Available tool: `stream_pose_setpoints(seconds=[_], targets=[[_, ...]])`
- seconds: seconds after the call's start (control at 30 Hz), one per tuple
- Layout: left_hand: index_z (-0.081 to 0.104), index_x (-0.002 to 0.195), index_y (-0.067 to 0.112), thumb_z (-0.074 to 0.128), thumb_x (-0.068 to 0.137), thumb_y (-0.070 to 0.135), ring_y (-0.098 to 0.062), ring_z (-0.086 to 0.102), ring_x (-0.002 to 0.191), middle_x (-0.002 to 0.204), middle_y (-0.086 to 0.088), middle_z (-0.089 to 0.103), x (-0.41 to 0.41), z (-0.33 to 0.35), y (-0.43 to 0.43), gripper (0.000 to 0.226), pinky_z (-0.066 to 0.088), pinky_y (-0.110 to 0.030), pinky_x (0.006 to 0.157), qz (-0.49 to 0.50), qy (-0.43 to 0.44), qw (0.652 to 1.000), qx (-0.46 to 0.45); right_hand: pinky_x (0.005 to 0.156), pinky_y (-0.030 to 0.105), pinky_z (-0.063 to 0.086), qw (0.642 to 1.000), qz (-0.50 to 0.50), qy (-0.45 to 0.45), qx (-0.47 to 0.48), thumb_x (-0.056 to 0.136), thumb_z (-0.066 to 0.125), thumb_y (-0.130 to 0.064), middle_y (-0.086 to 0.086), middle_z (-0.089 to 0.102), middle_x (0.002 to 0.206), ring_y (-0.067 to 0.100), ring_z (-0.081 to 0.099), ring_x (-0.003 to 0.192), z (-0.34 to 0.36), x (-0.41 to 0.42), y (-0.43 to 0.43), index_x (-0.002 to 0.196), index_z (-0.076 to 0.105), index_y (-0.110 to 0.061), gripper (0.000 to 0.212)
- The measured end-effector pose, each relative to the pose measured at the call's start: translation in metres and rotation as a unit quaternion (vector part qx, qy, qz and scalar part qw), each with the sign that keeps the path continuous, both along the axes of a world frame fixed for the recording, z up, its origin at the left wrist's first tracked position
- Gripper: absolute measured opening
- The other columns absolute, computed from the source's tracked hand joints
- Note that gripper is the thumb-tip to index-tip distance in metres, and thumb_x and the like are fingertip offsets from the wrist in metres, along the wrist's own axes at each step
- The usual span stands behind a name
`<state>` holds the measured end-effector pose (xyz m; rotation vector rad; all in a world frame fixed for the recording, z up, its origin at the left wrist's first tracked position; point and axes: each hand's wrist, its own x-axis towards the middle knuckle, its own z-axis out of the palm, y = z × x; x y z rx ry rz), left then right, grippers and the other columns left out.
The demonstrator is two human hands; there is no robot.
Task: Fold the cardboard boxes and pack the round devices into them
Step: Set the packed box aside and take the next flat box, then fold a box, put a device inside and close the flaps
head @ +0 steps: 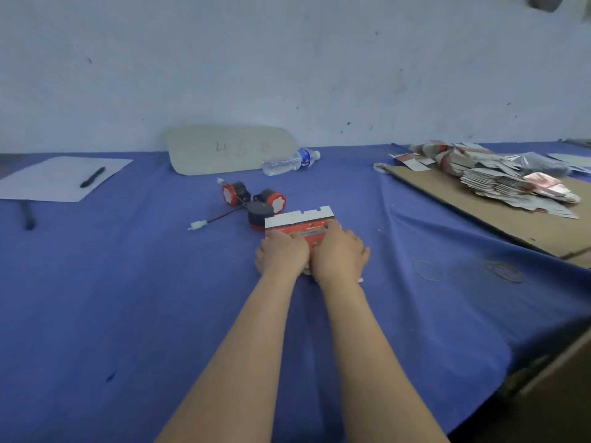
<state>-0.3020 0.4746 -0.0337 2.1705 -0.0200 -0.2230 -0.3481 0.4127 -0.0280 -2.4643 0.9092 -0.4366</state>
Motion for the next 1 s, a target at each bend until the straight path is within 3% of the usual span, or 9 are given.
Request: stream_pose_setpoints(seconds=[0.1, 0.2, 0.27, 0.37, 0.57, 0.7, 0.8, 0.93, 1.0], targets=[[0.032, 0.141, 0.003, 0.034, 0.099, 0.026, -0.037, 0.037, 0.131, 0.143, -0.02, 0.039, -0.001, 0.008, 0.007, 0.048, 0.031, -0.043, 0.109, 0.016, -0.042, 0.998, -0.042, 0.109, 0.043, 0.025, 0.997, 0.004, -0.075, 0.005, 0.092, 0.048, -0.02, 0.012, 0.035, 0.142, 0.033, 0.037, 0.126, 0.006, 0.003, 0.008, 0.145, 0.027, -0.017, 0.057], [0.02, 0.149, 0.007, 0.04, 0.098, 0.027, -0.034, 0.039, 0.13, 0.147, -0.018, 0.032, 0.003, 0.018, 0.024, 0.059, 0.036, -0.04, 0.106, 0.074, -0.097, 0.977, -0.174, 0.094, 0.04, 0.04, 0.986, 0.012, -0.166, 0.028, 0.091, 0.048, -0.01, 0.013, 0.027, 0.141, 0.034, 0.046, 0.113, 0.015, 0.011, 0.016, 0.151, 0.01, -0.012, 0.071], [0.016, 0.151, 0.007, 0.041, 0.099, 0.03, -0.032, 0.038, 0.132, 0.15, -0.018, 0.028, 0.01, 0.025, 0.041, 0.061, 0.036, -0.041, 0.106, 0.113, -0.106, 0.965, -0.212, 0.093, 0.04, 0.041, 0.98, 0.028, -0.195, 0.022, 0.09, 0.047, -0.006, 0.012, 0.029, 0.138, 0.034, 0.048, 0.111, 0.019, 0.02, 0.027, 0.15, 0.015, -0.009, 0.068], [0.037, 0.126, 0.005, 0.042, 0.099, 0.038, -0.029, 0.051, 0.113, 0.133, -0.014, 0.047, 0.024, 0.027, 0.074, 0.043, 0.044, -0.039, 0.09, 0.183, -0.097, 0.94, -0.271, 0.1, 0.037, 0.036, 0.972, 0.087, -0.22, 0.009, 0.091, 0.047, -0.01, 0.011, 0.04, 0.135, 0.029, 0.044, 0.119, 0.013, 0.039, 0.058, 0.145, 0.033, -0.011, 0.056], [0.035, 0.102, 0.017, 0.059, 0.087, 0.055, 0.002, 0.053, 0.076, 0.09, 0.01, 0.057, 0.036, 0.007, 0.149, 0.047, 0.036, -0.018, 0.059, 0.3, -0.146, 0.884, -0.327, 0.087, 0.031, 0.048, 0.915, 0.227, -0.293, 0.162, 0.097, 0.044, -0.022, -0.003, 0.06, 0.122, 0.016, 0.059, 0.106, -0.014, 0.059, 0.137, 0.139, 0.043, -0.02, 0.042], [0.043, 0.1, 0.018, 0.058, 0.088, 0.052, -0.002, 0.058, 0.079, 0.092, 0.008, 0.061, 0.032, -0.019, 0.176, 0.039, 0.04, -0.016, 0.067, 0.309, -0.207, 0.881, -0.291, 0.08, 0.021, 0.048, 0.892, 0.254, -0.299, 0.222, 0.098, 0.045, -0.032, -0.008, 0.064, 0.108, 0.007, 0.061, 0.096, -0.034, 0.06, 0.155, 0.12, 0.053, -0.022, 0.025], [0.045, 0.098, 0.022, 0.052, 0.095, 0.041, 0.008, 0.055, 0.074, 0.091, 0.009, 0.059, 0.032, -0.027, 0.179, 0.021, 0.038, -0.004, 0.064, 0.3, -0.246, 0.876, -0.286, 0.065, 0.003, 0.04, 0.885, 0.255, -0.306, 0.243, 0.099, 0.042, -0.04, -0.02, 0.061, 0.092, -0.012, 0.057, 0.083, -0.036, 0.06, 0.152, 0.104, 0.052, -0.026, 0.017], [0.051, 0.099, 0.022, 0.057, 0.09, 0.05, -0.01, 0.058, 0.097, 0.108, -0.001, 0.06, 0.032, -0.024, 0.173, 0.03, 0.046, -0.024, 0.085, 0.278, -0.258, 0.875, -0.301, 0.063, -0.001, 0.038, 0.877, 0.242, -0.32, 0.265, 0.1, 0.04, -0.038, -0.012, 0.064, 0.095, -0.01, 0.057, 0.081, -0.036, 0.057, 0.149, 0.104, 0.051, -0.027, 0.015], [0.053, 0.095, 0.022, 0.058, 0.087, 0.055, -0.017, 0.061, 0.099, 0.105, -0.002, 0.062, 0.031, -0.023, 0.171, 0.034, 0.049, -0.03, 0.086, 0.281, -0.252, 0.873, -0.309, 0.067, -0.001, 0.039, 0.869, 0.246, -0.333, 0.271, 0.1, 0.04, -0.036, -0.011, 0.064, 0.101, -0.009, 0.059, 0.088, -0.036, 0.055, 0.148, 0.107, 0.049, -0.035, 0.011]])
